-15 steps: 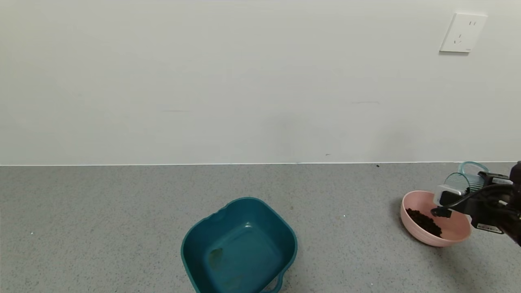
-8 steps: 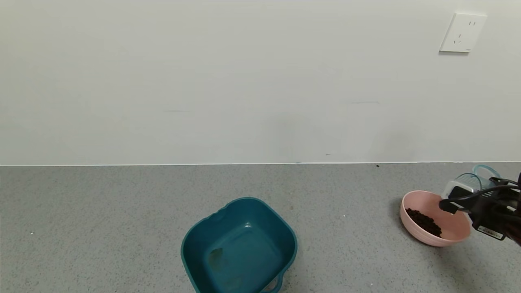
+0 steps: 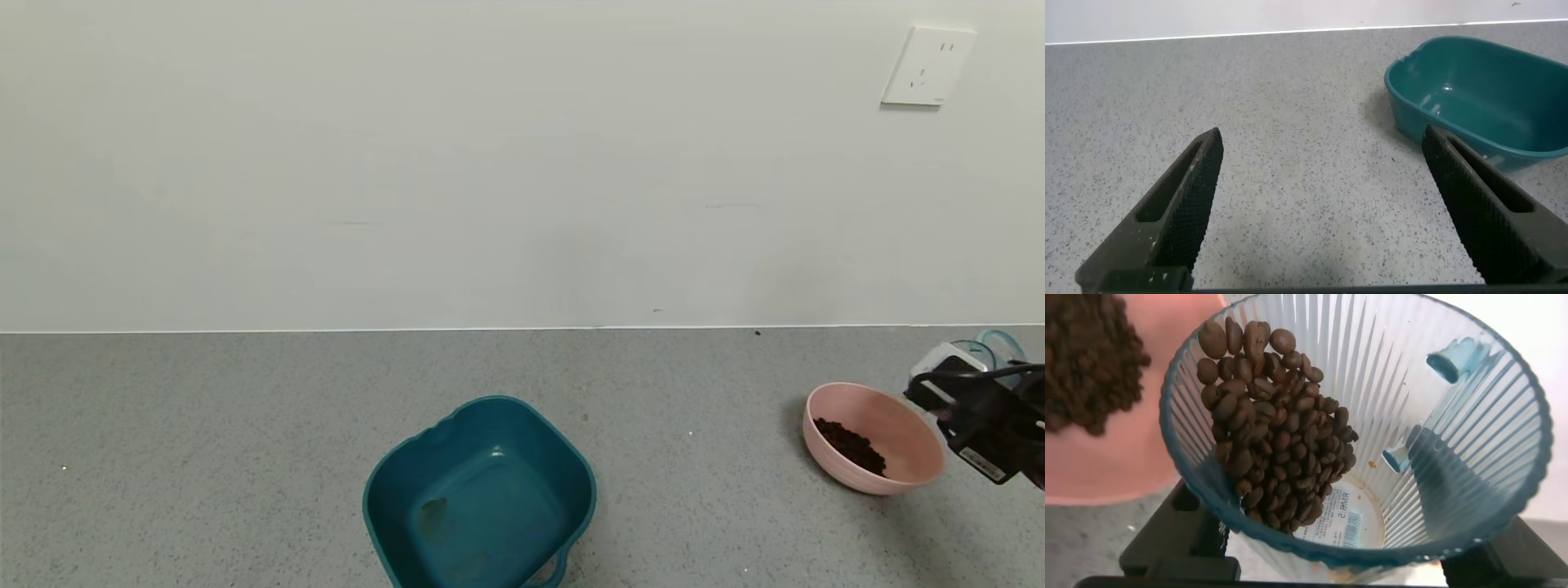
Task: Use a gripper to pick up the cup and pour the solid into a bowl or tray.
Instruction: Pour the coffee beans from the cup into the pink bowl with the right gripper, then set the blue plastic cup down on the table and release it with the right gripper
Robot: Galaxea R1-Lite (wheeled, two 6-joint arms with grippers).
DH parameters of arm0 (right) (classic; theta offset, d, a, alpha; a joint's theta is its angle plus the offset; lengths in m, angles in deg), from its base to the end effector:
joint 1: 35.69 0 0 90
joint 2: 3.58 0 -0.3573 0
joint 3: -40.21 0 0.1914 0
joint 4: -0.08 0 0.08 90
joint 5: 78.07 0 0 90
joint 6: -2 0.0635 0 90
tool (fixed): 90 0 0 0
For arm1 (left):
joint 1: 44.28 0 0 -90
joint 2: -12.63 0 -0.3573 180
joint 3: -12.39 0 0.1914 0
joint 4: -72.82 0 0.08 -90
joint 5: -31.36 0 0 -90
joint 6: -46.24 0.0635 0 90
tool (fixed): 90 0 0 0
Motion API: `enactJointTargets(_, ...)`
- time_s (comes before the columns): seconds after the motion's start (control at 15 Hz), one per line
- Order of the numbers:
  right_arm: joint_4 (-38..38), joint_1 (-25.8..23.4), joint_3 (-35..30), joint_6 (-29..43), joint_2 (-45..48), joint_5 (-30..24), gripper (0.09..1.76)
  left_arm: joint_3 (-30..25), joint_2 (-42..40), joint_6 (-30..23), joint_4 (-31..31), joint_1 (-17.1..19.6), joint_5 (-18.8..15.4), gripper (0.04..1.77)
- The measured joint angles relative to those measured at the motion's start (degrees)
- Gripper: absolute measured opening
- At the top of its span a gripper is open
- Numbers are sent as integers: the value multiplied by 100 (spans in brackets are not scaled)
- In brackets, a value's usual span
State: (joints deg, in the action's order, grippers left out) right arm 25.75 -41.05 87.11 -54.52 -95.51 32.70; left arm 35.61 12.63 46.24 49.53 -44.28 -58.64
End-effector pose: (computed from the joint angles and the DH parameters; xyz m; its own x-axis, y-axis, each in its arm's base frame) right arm 0.2755 -0.0485 0.1755 0.8452 -0.4355 -0.3100 -0.0434 0.5221 -0.8518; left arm -0.0379 0.0000 0.0753 1.0000 0.0000 -0.0012 0.0000 1.0000 0.0000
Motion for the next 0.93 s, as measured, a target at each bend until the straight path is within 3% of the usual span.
enactJointTargets(0.27, 13, 138, 91, 1089, 39, -219, 139, 0, 0, 0, 2, 0, 0, 175)
enactJointTargets(0.47, 7, 308, 188, 1822, 43, -694, 139, 0, 0, 0, 5, 0, 0, 175)
enactJointTargets(0.93, -33, 1136, 689, 3393, 72, -758, 139, 0, 0, 0, 2, 0, 0, 175)
